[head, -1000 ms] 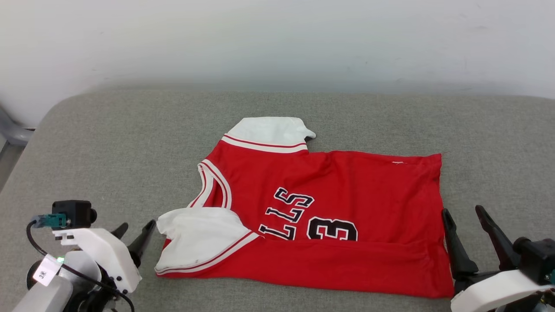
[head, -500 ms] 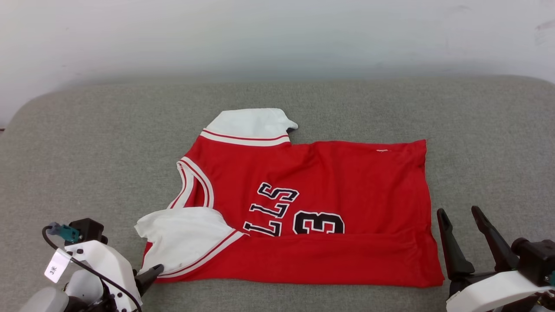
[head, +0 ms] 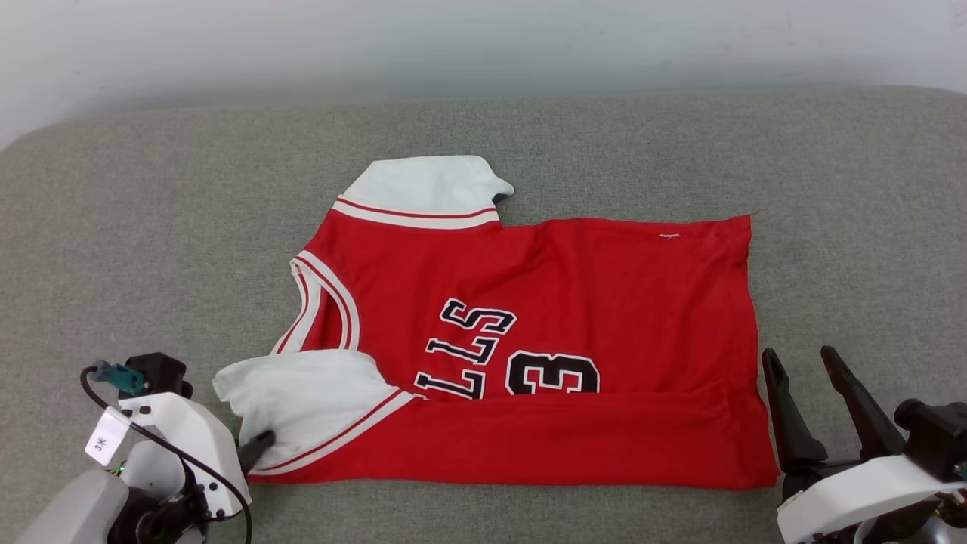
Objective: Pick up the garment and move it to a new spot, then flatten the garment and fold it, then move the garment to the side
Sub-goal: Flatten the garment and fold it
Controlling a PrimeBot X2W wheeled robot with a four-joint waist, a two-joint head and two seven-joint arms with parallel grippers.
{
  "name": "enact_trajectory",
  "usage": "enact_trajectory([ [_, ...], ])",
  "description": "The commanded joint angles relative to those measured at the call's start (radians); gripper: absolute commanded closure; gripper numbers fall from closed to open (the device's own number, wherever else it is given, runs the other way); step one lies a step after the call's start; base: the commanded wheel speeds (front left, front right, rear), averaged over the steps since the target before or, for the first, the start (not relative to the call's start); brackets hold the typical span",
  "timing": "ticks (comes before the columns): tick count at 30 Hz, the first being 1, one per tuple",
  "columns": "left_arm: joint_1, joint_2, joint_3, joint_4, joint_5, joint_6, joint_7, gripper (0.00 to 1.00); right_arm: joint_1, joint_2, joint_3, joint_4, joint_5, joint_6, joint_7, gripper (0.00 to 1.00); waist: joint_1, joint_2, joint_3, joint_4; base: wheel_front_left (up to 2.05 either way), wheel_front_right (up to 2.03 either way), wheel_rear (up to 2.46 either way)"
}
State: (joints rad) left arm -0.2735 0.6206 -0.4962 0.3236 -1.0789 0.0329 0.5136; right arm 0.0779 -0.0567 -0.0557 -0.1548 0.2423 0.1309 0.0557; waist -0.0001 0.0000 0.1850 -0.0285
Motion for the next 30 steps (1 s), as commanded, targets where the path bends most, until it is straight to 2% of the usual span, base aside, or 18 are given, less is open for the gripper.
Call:
enact_trajectory([
  [1,0.022,-0.047,-0.04,0.03,-0.001,-0.014,0.014,1.0,-0.017,0.005,-0.004,0.004,0.004,0.0,0.002,0.0,0.0001,0.0,0.003,-0.001,0.0,0.0,0.0],
  [8,-0.001,-0.069,-0.055,0.074,0.01,-0.052,-0.007,1.0,-0.02,0.006,-0.052,0.02,0.032,0.0,0.042,0.0,0.0001,0.0,-0.002,0.006,0.0,0.0,0.0],
  [13,-0.025,-0.048,-0.03,0.044,0.028,-0.059,-0.058,1.0,-0.011,-0.009,-0.117,0.056,0.067,0.0,0.159,0.0,0.0001,0.0,-0.017,0.019,0.0,0.0,0.0],
  [17,-0.028,-0.017,-0.008,0.0,0.044,-0.047,-0.091,1.0,-0.006,-0.033,-0.164,0.098,0.094,0.0,0.308,0.0,0.0001,0.0,-0.028,0.03,0.0,0.0,0.0],
  [22,-0.007,0.014,0.006,-0.088,0.044,-0.018,-0.084,1.0,-0.023,-0.065,-0.167,0.126,0.114,0.0,0.48,0.0,0.0001,0.0,-0.036,0.045,0.0,0.0,0.0],
  [30,0.013,0.041,0.013,-0.2,0.049,0.024,-0.071,1.0,-0.1,-0.092,-0.092,0.154,0.115,0.0,0.586,0.0,0.0001,0.0,-0.003,0.067,0.0,0.0,0.0],
])
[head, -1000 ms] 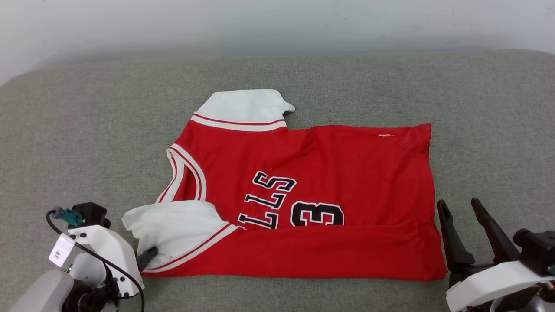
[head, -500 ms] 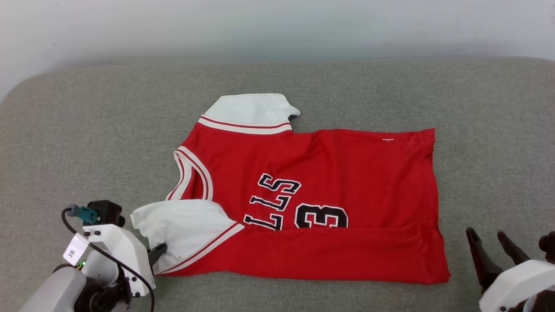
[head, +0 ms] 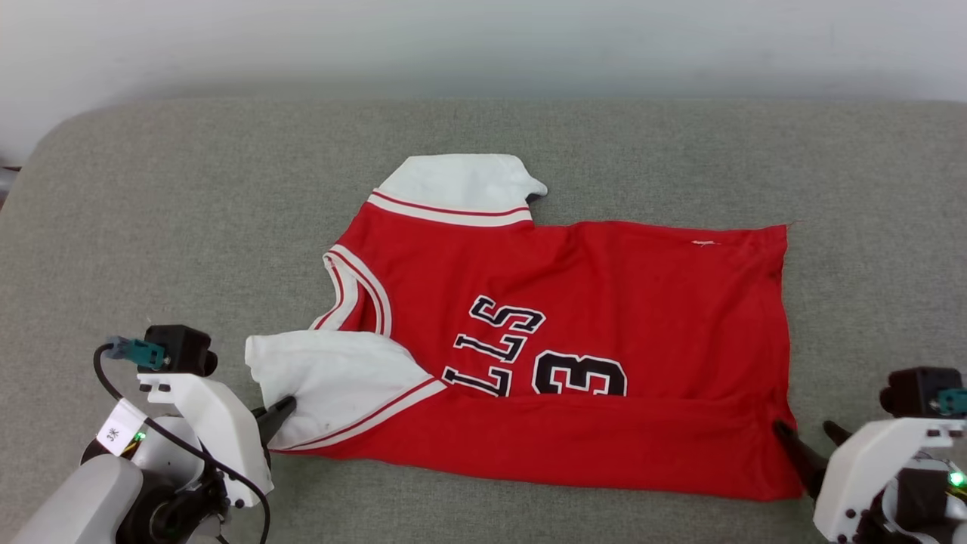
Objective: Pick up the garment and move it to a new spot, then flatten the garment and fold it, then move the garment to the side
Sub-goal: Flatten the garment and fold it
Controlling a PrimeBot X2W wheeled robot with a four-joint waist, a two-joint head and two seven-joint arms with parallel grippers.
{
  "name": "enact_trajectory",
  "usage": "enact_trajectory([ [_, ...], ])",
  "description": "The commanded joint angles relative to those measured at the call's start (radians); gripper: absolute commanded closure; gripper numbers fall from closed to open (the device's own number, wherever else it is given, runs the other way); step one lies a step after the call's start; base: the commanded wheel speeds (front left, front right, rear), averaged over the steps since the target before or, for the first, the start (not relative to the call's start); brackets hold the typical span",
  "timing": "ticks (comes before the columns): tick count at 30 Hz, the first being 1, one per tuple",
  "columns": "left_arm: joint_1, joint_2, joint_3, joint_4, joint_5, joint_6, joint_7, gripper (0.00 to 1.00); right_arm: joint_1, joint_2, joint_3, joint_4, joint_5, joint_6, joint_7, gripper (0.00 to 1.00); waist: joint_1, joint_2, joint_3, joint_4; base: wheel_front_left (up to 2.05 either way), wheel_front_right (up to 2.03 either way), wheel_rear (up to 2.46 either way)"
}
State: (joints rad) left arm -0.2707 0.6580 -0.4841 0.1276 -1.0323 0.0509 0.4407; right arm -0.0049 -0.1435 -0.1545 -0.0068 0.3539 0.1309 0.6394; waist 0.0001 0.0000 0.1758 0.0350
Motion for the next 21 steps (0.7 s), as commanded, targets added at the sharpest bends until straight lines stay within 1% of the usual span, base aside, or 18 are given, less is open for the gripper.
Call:
enact_trajectory([
  [1,0.013,0.003,-0.001,-0.013,0.002,0.009,0.005,1.0,-0.028,-0.006,0.019,0.013,0.007,0.0,0.006,0.0,-0.0001,0.0,0.012,0.005,0.0,0.0,0.0],
  [4,0.013,0.0,-0.006,-0.028,0.001,0.012,0.009,1.0,-0.046,-0.01,0.048,0.059,0.009,0.0,0.024,0.0,-0.0001,0.0,0.027,0.012,0.0,0.0,0.0],
  [5,0.016,-0.004,-0.008,-0.03,0.001,0.016,0.007,1.0,-0.048,-0.008,0.087,0.113,0.023,0.0,0.064,0.0,-0.0001,0.0,0.036,0.016,0.0,0.0,0.0],
  [7,0.02,-0.005,-0.007,-0.029,-0.003,0.017,0.005,1.0,-0.042,-0.006,0.111,0.148,0.03,0.0,0.098,0.0,-0.0001,0.0,0.039,0.017,0.0,0.0,0.0],
  [8,0.022,-0.006,-0.008,-0.027,-0.005,0.017,0.005,1.0,-0.039,-0.003,0.121,0.164,0.036,0.0,0.11,0.09,-0.0001,0.0,0.039,0.017,0.0,0.0,0.0],
  [9,0.023,-0.007,-0.009,-0.024,-0.008,0.017,0.006,1.0,-0.042,-0.001,0.128,0.176,0.04,0.0,0.116,0.51,-0.0001,0.0,0.038,0.017,0.0,0.0,0.0],
  [10,0.026,-0.01,-0.009,-0.023,-0.012,0.015,0.008,1.0,-0.046,0.002,0.131,0.185,0.046,0.0,0.115,0.64,-0.0001,0.0,0.037,0.018,0.0,0.0,0.0],
  [11,0.027,-0.011,-0.009,-0.022,-0.013,0.015,0.008,1.0,-0.05,0.004,0.133,0.192,0.049,0.0,0.114,1.0,-0.0001,0.0,0.035,0.018,0.0,0.0,0.0],
  [13,0.03,-0.014,-0.01,-0.018,-0.014,0.015,0.004,1.0,-0.067,0.002,0.132,0.195,0.056,0.0,0.1,1.0,-0.0001,0.0,0.029,0.019,0.0,0.0,0.0],
  [21,0.052,-0.014,-0.012,-0.019,-0.01,0.017,-0.012,1.0,-0.122,-0.059,0.126,0.147,0.054,-0.001,0.063,1.0,-0.0001,0.0,-0.024,0.022,0.0,0.0,0.0],
])
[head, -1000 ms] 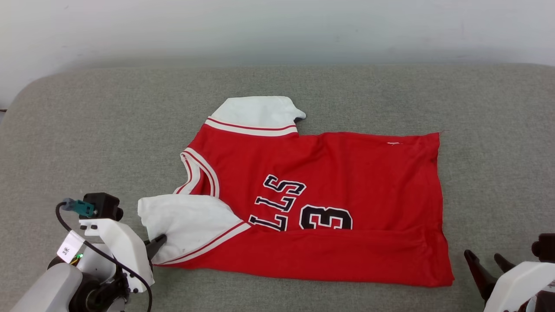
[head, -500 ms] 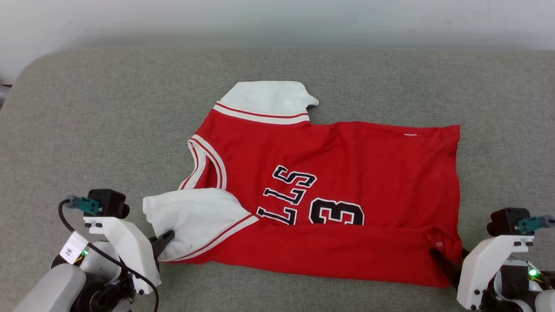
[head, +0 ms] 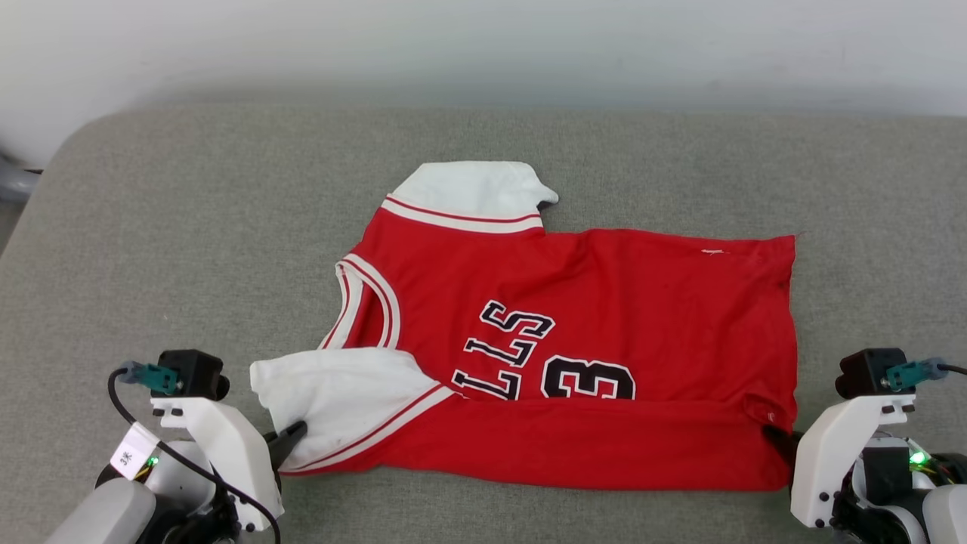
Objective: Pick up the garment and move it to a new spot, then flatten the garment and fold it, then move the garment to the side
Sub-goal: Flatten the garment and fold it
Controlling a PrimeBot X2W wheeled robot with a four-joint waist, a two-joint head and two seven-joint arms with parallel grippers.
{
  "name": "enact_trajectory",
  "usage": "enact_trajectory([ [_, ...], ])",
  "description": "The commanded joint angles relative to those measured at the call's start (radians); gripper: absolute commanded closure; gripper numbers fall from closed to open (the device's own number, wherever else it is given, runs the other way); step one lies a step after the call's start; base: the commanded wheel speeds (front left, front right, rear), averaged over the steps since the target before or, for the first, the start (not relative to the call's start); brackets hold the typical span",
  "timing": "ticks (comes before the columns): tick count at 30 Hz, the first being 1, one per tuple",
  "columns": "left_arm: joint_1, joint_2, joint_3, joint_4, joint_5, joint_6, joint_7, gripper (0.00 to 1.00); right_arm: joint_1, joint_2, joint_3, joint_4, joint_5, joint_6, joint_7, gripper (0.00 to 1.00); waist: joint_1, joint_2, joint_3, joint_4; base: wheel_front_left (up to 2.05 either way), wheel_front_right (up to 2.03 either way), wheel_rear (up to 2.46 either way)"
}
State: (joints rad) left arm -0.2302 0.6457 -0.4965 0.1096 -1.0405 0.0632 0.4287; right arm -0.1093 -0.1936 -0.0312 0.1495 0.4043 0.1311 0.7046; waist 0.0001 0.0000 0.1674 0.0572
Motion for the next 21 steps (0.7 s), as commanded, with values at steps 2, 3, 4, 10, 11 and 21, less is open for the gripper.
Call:
enact_trajectory([
  [2,0.027,-0.004,-0.005,-0.003,-0.007,0.009,0.004,1.0,-0.013,-0.017,0.006,-0.022,0.007,-0.001,-0.002,1.0,-0.0001,0.0,-0.038,0.001,0.0,0.0,0.0],
  [3,0.035,-0.004,-0.005,-0.003,-0.009,0.012,0.002,1.0,-0.008,-0.02,0.009,-0.027,0.008,-0.001,-0.001,1.0,-0.0001,0.0,-0.05,0.001,0.0,0.0,0.0],
  [4,0.045,-0.005,-0.005,-0.005,-0.012,0.016,0.001,1.0,-0.001,-0.024,0.012,-0.033,0.011,-0.001,0.001,1.0,-0.0001,0.0,-0.063,0.001,0.0,0.0,0.0],
  [10,0.119,0.01,0.005,-0.037,-0.028,0.054,-0.012,1.0,0.056,-0.029,0.02,-0.071,0.02,-0.001,0.017,1.0,-0.0001,0.0,-0.132,0.002,0.0,0.0,0.0],
  [11,0.134,0.014,0.007,-0.044,-0.028,0.062,-0.013,1.0,0.068,-0.029,0.019,-0.079,0.023,-0.001,0.019,1.0,-0.0001,0.0,-0.141,0.002,0.0,0.0,0.0],
  [21,0.274,0.03,0.02,-0.103,-0.065,0.117,-0.026,1.0,0.218,-0.002,-0.023,-0.153,0.031,-0.001,0.06,1.0,-0.0001,0.0,-0.185,0.003,0.0,0.0,0.0],
])
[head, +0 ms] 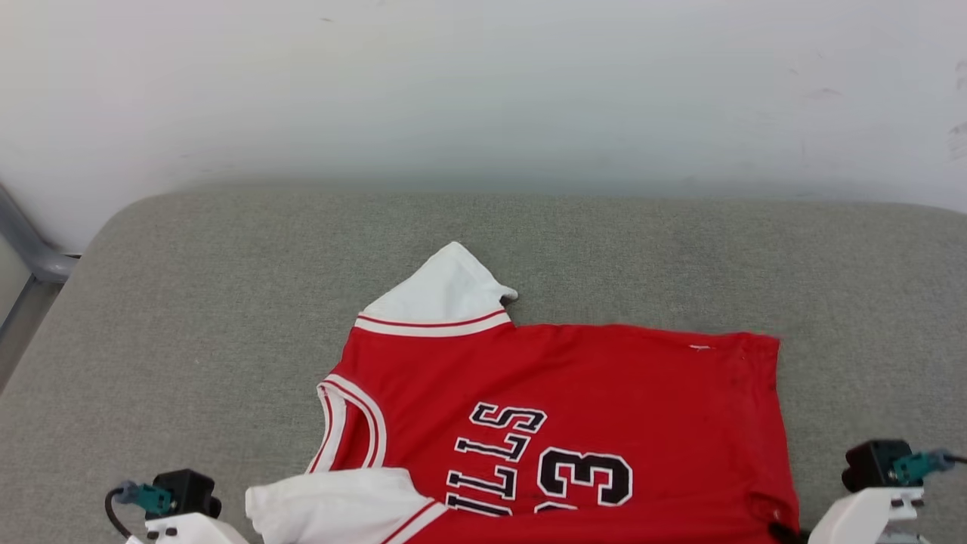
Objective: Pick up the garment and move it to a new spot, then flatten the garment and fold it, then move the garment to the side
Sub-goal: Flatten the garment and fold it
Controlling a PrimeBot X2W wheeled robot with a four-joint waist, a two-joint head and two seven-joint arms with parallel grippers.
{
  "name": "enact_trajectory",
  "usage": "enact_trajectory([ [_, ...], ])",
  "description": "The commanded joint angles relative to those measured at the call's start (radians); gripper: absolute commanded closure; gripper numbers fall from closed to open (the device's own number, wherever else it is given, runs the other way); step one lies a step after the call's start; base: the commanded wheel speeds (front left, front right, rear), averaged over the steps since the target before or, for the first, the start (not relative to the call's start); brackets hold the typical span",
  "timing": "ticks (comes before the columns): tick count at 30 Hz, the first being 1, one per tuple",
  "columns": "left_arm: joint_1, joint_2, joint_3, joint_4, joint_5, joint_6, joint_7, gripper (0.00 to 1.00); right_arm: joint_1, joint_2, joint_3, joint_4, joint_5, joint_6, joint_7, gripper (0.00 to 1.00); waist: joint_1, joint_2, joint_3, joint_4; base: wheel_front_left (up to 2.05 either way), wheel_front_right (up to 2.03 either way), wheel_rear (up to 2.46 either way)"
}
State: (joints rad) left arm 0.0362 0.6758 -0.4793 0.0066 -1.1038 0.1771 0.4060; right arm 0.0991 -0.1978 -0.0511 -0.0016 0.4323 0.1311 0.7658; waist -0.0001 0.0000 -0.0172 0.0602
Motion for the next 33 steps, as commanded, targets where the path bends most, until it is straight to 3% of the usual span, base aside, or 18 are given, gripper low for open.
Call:
enact_trajectory([
  [1,0.016,-0.004,0.003,0.003,-0.009,0.005,-0.004,1.0,0.024,0.008,-0.008,-0.007,0.003,-0.001,0.0,1.0,0.0001,0.0,0.0,0.0,0.0,0.0,0.0],
  [8,0.0,-0.038,-0.003,0.058,-0.01,-0.02,-0.033,1.0,0.077,0.053,-0.033,0.024,-0.007,-0.001,-0.042,1.0,0.0001,0.0,0.011,0.002,0.0,0.0,0.0],
  [9,-0.009,-0.044,-0.001,0.068,-0.006,-0.024,-0.041,0.95,0.076,0.06,-0.035,0.03,-0.004,-0.001,-0.053,1.0,0.0001,0.0,0.013,0.001,0.0,0.0,0.0],
  [10,-0.012,-0.051,-0.003,0.079,-0.012,-0.03,-0.041,0.84,0.077,0.062,-0.033,0.039,-0.001,-0.001,-0.063,0.82,0.0001,0.0,0.015,0.0,0.0,0.0,0.0],
  [11,-0.015,-0.054,-0.006,0.089,-0.012,-0.036,-0.041,0.64,0.08,0.064,-0.032,0.048,0.0,-0.001,-0.073,0.51,0.0001,0.0,0.016,0.0,0.0,0.0,0.0],
  [12,-0.023,-0.055,-0.006,0.098,-0.005,-0.041,-0.05,0.19,0.08,0.067,-0.029,0.051,0.004,-0.001,-0.085,0.0,0.0001,0.0,0.017,-0.001,0.0,0.0,0.0],
  [13,-0.029,-0.061,-0.006,0.108,-0.006,-0.048,-0.053,0.0,0.079,0.068,-0.025,0.05,0.008,-0.001,-0.102,0.0,0.0001,0.0,0.018,-0.002,0.0,0.0,0.0],
  [22,-0.082,-0.063,0.01,0.132,0.092,-0.061,-0.19,0.0,0.053,0.061,0.007,0.02,-0.007,-0.001,-0.374,0.0,0.0001,0.0,0.015,-0.009,0.0,0.0,0.0],
  [28,-0.12,-0.084,0.031,0.127,0.169,-0.047,-0.333,0.0,0.027,0.056,0.02,0.005,-0.079,-0.001,-0.579,0.0,0.0001,0.0,0.009,-0.019,0.0,0.0,0.0],
  [33,-0.137,-0.103,0.045,0.115,0.24,-0.025,-0.458,0.0,0.002,0.065,0.016,-0.014,-0.123,-0.001,-0.688,0.0,0.0001,0.0,0.012,-0.032,0.0,0.0,0.0],
])
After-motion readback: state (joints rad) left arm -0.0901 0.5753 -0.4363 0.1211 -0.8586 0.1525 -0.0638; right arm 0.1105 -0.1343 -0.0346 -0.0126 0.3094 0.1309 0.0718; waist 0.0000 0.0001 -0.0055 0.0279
